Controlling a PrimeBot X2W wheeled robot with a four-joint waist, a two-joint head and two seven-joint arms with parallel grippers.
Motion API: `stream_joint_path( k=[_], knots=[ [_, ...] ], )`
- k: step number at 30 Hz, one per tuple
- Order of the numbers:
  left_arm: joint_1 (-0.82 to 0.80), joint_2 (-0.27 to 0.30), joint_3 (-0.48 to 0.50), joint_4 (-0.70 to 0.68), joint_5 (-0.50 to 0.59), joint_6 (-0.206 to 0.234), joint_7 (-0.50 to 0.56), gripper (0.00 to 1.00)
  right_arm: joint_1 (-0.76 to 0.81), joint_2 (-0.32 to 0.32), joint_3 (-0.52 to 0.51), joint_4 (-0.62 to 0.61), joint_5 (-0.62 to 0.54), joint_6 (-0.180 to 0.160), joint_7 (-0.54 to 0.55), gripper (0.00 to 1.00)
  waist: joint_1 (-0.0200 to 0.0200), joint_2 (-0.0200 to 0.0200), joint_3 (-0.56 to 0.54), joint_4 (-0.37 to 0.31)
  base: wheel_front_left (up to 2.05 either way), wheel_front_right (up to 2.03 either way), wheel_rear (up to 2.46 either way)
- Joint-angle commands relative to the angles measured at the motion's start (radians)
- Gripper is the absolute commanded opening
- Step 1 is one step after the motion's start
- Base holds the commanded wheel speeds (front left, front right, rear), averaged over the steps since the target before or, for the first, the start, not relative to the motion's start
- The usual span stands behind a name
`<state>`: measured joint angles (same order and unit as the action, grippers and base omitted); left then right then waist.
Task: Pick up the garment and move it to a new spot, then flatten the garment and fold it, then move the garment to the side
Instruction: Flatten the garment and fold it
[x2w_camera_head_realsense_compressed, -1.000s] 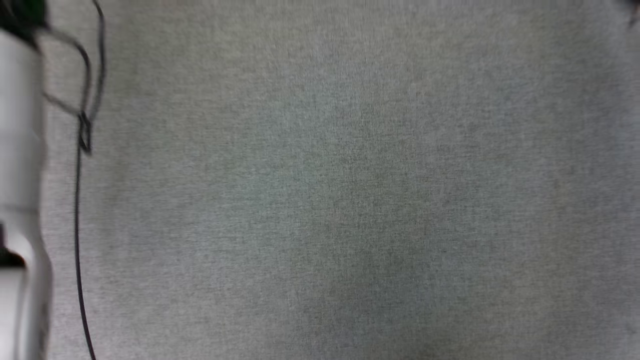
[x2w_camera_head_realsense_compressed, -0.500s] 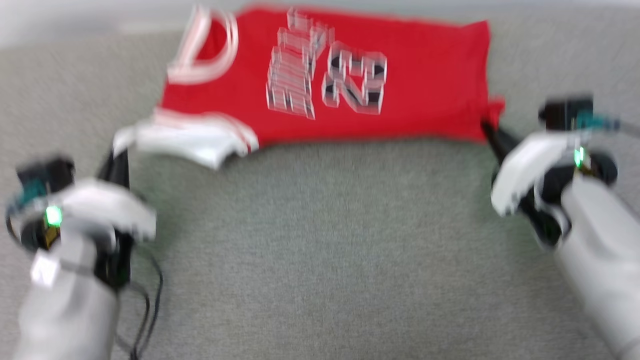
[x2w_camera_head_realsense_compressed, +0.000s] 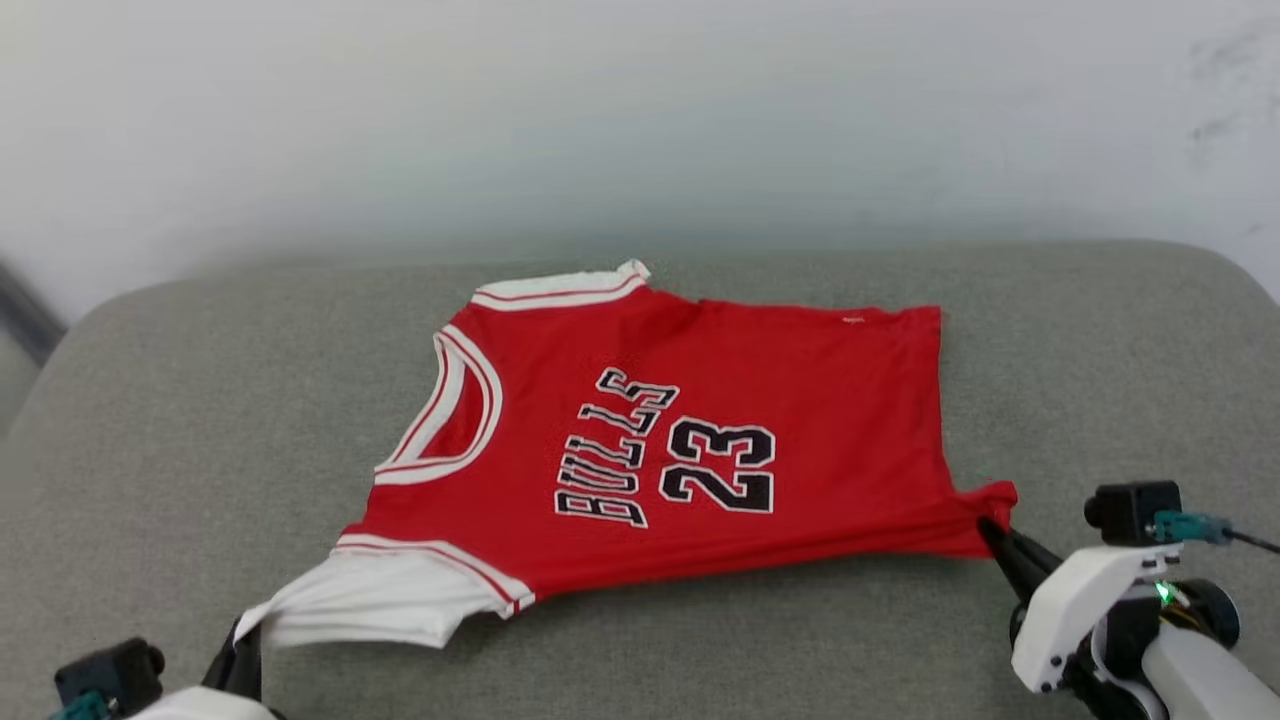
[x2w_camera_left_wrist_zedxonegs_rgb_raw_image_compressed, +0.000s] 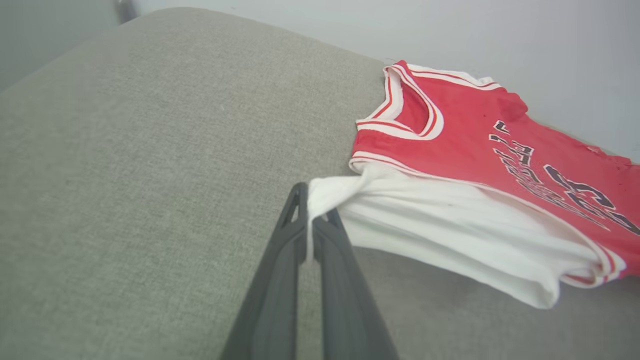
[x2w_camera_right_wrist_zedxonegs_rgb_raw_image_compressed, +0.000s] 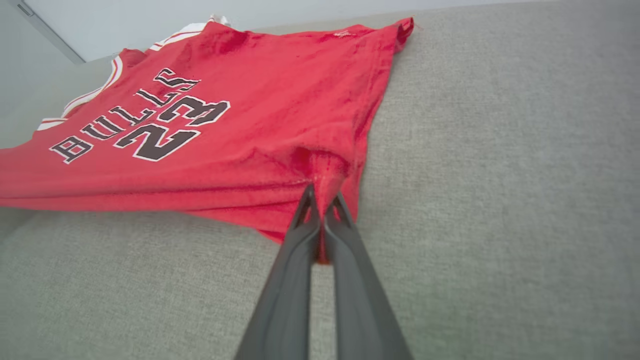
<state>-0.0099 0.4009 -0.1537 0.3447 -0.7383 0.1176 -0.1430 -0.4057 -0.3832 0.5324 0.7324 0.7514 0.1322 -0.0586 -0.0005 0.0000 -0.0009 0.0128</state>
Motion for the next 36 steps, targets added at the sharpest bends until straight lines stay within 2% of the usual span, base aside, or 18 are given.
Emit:
stream_joint_path(
  k=[1, 5, 9, 12, 15, 19, 25, 28, 29, 36],
  knots=[
    [0.083, 0.018, 0.027, -0.067, -0.014, 0.044, 0.015, 0.0, 0.065, -0.024, -0.031, -0.029, -0.013, -0.003, -0.007, 0.0, 0.0005, 0.0, -0.043, 0.012, 0.0, 0.0, 0.0],
    [0.225, 0.026, 0.049, -0.213, -0.031, 0.109, 0.053, 0.0, 0.176, -0.031, -0.088, -0.112, -0.045, -0.003, 0.011, 0.0, 0.0005, 0.0, -0.057, 0.018, 0.0, 0.0, 0.0],
    [0.331, 0.03, 0.074, -0.338, -0.048, 0.159, 0.08, 0.0, 0.292, -0.012, -0.163, -0.203, -0.087, -0.003, 0.051, 0.0, 0.0005, 0.0, -0.059, 0.024, 0.0, 0.0, 0.0],
    [0.376, 0.04, 0.085, -0.42, -0.043, 0.188, 0.094, 0.0, 0.365, 0.003, -0.227, -0.275, -0.124, -0.003, 0.092, 0.0, 0.0005, 0.0, -0.053, 0.027, 0.0, 0.0, 0.0],
    [0.374, 0.053, 0.08, -0.484, -0.031, 0.198, 0.108, 0.0, 0.416, 0.027, -0.291, -0.353, -0.168, -0.003, 0.138, 0.0, 0.0005, 0.0, -0.041, 0.026, 0.0, 0.0, 0.0],
    [0.291, 0.063, 0.043, -0.514, -0.016, 0.183, 0.138, 0.0, 0.434, 0.072, -0.345, -0.449, -0.227, -0.002, 0.217, 0.0, 0.0005, 0.0, -0.016, 0.017, 0.0, 0.0, 0.0],
    [0.13, 0.052, -0.012, -0.451, -0.008, 0.163, 0.193, 0.0, 0.386, 0.112, -0.375, -0.523, -0.286, -0.002, 0.309, 0.0, 0.0005, 0.0, 0.045, 0.008, 0.0, 0.0, 0.0],
    [0.03, 0.038, -0.043, -0.385, -0.007, 0.138, 0.21, 0.0, 0.351, 0.125, -0.382, -0.536, -0.308, -0.002, 0.339, 0.0, 0.0005, 0.0, 0.092, 0.002, 0.0, 0.0, 0.0],
    [-0.035, 0.027, -0.054, -0.328, -0.013, 0.118, 0.215, 0.0, 0.328, 0.134, -0.387, -0.529, -0.318, -0.002, 0.349, 0.0, 0.0005, 0.0, 0.117, -0.002, 0.0, 0.0, 0.0],
    [-0.198, -0.002, -0.081, -0.156, -0.019, 0.059, 0.21, 0.0, 0.252, 0.142, -0.384, -0.501, -0.329, -0.002, 0.344, 0.0, 0.0005, 0.0, 0.191, -0.008, 0.0, 0.0, 0.0]
  ],
)
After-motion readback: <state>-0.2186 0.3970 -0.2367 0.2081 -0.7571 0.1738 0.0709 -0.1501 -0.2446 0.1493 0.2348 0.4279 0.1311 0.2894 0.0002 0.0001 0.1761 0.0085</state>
